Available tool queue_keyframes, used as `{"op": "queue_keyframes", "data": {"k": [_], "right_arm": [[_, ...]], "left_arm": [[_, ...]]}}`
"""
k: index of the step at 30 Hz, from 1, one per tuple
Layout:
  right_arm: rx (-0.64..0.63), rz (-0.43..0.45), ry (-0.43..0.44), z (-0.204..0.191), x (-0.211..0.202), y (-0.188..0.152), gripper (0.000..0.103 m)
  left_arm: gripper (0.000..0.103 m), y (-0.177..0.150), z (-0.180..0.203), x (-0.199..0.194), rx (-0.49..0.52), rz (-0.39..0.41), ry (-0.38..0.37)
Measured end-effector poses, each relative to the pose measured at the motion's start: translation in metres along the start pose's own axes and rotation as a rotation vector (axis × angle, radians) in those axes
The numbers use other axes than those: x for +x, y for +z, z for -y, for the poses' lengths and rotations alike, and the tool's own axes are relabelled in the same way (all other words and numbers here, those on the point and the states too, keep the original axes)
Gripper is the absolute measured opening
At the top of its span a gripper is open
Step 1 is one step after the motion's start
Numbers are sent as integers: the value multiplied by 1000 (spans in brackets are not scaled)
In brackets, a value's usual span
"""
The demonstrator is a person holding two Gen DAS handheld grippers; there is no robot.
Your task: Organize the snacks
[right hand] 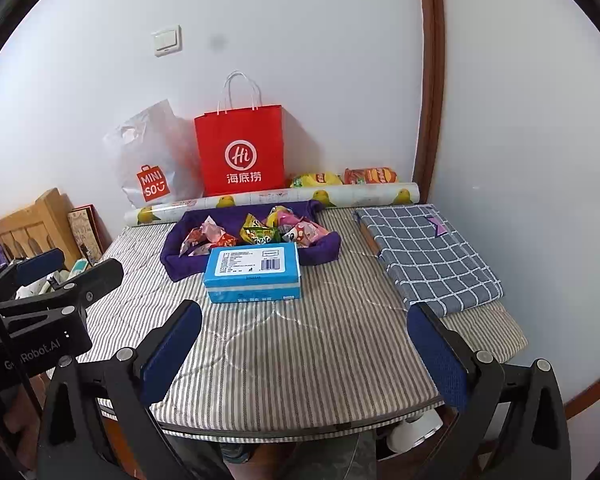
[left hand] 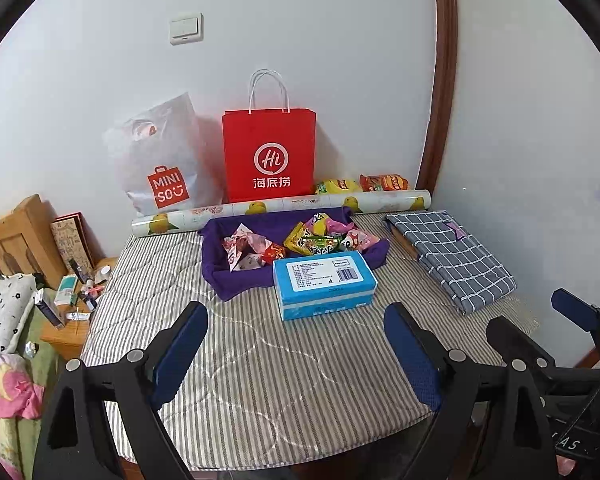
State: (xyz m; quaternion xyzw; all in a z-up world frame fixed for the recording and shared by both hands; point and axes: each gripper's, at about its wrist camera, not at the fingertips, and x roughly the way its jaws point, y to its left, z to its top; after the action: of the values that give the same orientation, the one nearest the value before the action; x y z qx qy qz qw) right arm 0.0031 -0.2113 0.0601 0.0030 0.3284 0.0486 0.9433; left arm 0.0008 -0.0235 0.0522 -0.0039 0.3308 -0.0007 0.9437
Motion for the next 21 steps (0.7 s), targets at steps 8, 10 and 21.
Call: {"op": "queue_keyframes", "data": {"k": [8,10,21], "right_arm": [[16,3,-4,2,-6,-5,101],[17,5,-13,2,-8,-6,101],[36,8,-24,8,-10,-10,101]], "left_arm": [[89,-3,-1,-8,-18,10,8],[89,-4,-1,-9,-23,10,8],[89,-7,3,-10,-28,11,6]]}}
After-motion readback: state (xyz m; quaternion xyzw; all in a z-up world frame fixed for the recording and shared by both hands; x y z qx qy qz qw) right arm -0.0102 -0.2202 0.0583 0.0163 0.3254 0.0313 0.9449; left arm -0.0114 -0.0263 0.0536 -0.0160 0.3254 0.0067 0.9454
